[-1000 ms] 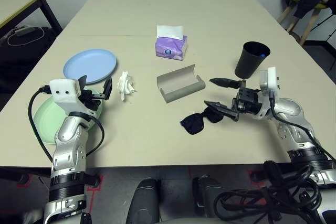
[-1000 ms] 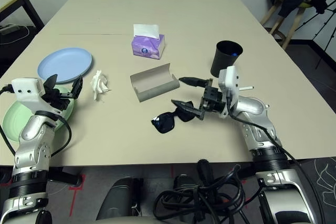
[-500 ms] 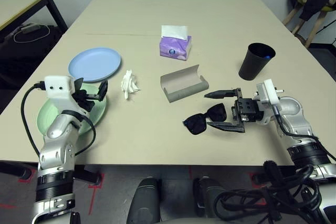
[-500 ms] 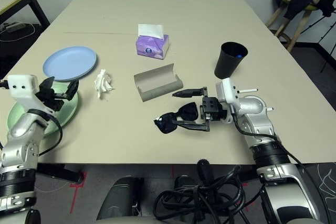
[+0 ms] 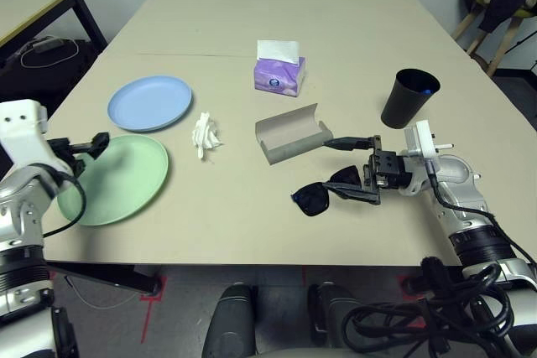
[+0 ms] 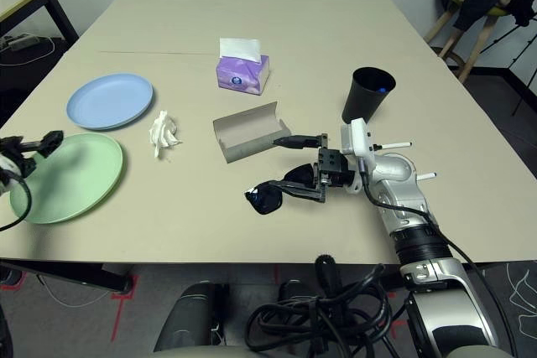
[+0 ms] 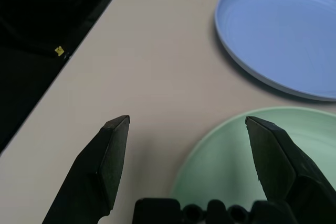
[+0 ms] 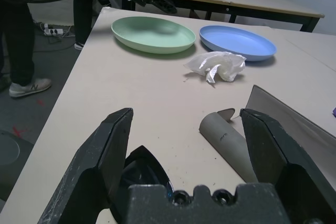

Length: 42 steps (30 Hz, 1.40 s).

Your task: Organize and tidy the items on the table.

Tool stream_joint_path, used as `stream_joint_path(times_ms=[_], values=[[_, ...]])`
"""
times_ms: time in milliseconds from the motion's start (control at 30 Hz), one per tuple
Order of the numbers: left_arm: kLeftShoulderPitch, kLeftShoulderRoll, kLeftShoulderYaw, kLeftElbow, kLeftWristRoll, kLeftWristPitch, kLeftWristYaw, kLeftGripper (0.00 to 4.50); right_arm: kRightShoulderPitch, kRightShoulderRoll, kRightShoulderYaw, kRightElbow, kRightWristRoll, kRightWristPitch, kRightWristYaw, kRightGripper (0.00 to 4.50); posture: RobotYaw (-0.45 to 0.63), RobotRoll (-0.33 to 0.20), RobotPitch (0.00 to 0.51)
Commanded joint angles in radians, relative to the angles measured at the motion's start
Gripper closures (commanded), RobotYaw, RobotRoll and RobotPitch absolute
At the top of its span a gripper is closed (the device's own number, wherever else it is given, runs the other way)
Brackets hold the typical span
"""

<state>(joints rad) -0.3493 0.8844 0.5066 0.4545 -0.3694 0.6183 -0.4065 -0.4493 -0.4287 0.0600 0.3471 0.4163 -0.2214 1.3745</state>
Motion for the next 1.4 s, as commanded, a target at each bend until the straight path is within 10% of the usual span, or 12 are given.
stream_joint_path(times_ms=[33,667,767,1100,1400], values=[[-0.009,0.045,-0.011,0.067,0.02,0.005,-0.044,0.04,0.007,-0.006,-0.016,-0.013,0.006,0.006,-0.008,0.01,0.15,0.0,0.083],[0.119,0.054,-0.014,0.039,0.004,0.124,-0.153,0.04,0.006,-0.012,-0.013,-0.038,-0.001,0.015,-0.044,0.01,0.14,0.0,0.083],[0.121,0.051,-0.008,0.034,0.001,0.127,-0.15,0.61,0.007,-0.015,-0.013,-0.042,-0.003,0.015,-0.049,0.0,0.14,0.0,0.083],[0.108,0.032,0.027,0.021,-0.028,0.121,-0.137,4.48,0.003,-0.013,-0.006,-0.053,-0.017,0.014,-0.076,0.0,0.14,0.0,0.082],[0.115,0.028,0.052,0.02,-0.034,0.122,-0.123,4.48,-0.004,-0.011,-0.003,-0.058,-0.032,0.013,-0.094,0.0,0.14,0.0,0.08]])
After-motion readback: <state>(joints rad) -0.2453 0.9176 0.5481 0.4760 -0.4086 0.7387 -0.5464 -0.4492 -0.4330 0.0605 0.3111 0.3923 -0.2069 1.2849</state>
